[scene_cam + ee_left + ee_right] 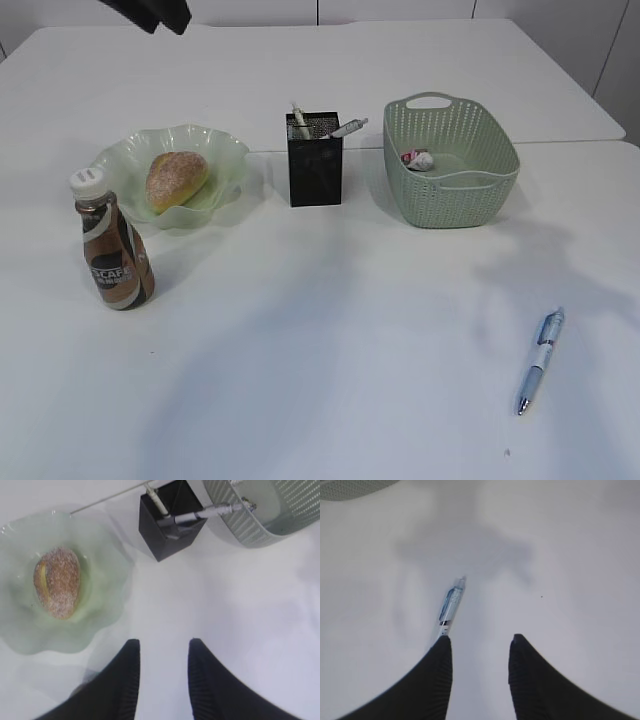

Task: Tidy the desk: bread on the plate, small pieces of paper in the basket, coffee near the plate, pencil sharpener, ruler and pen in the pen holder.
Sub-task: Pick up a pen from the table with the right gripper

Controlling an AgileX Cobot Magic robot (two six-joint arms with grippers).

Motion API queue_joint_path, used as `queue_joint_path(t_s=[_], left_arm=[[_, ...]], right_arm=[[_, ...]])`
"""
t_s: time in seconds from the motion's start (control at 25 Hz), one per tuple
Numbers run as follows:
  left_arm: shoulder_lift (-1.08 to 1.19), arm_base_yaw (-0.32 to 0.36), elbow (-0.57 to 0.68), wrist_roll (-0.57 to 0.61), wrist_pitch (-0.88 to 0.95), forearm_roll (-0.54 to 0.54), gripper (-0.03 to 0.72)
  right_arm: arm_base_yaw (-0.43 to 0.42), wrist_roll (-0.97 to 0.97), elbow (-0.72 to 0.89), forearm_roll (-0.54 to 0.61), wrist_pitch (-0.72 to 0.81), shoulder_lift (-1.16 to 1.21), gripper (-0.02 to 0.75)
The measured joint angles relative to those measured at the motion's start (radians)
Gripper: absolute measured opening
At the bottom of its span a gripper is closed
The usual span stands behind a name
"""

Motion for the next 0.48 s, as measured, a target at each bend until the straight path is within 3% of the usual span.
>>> queue_joint_path(t_s=[0.2, 0.48], left_arm=[[-0.118, 0.0, 0.186, 0.0, 0.002, 0.004, 0.235], [-0.246, -0.002, 0.361, 0.0, 0.002, 0.004, 0.237]], right_arm=[[0.0, 0.003, 0.0, 0.047, -0.014, 0.079, 0.313], [0.002, 0.153, 0.0, 0.078, -0.043, 0.166, 0.313]])
